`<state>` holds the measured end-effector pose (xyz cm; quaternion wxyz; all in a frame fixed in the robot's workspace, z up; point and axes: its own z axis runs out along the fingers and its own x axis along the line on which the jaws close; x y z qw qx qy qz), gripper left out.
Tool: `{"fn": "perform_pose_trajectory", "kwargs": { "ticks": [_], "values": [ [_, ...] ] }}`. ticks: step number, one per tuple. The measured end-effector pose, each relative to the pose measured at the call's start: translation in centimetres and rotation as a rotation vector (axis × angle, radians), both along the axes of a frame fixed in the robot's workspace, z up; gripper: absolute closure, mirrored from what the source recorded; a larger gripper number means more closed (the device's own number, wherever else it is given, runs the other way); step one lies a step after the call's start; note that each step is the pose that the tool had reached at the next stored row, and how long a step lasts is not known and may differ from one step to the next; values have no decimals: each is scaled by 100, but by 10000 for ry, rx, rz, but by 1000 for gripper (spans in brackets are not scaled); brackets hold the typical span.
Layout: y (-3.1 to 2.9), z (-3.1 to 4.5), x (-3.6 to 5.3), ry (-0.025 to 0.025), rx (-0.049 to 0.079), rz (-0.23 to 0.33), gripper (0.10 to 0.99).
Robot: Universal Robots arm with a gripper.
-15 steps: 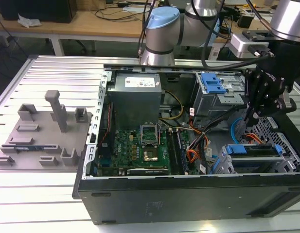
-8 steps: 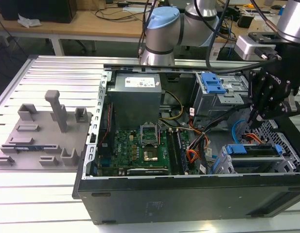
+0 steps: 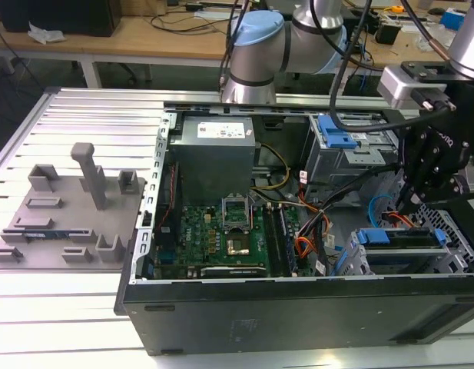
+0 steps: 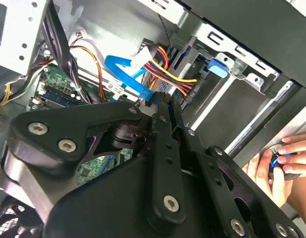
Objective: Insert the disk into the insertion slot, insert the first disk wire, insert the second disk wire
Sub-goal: 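Insert the second disk wire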
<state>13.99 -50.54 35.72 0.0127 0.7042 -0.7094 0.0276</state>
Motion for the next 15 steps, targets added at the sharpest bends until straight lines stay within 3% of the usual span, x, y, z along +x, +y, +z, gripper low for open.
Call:
{"fn": "perform_pose_trajectory", "kwargs": {
  "ticks": [5,10,15],
  "values": [
    [-49,-24,0,-1,130,-128,925],
    [-125,-48,-4,-1,131,-266,925],
    [-148,-62,-23,1,132,-286,925]
  ]
}}
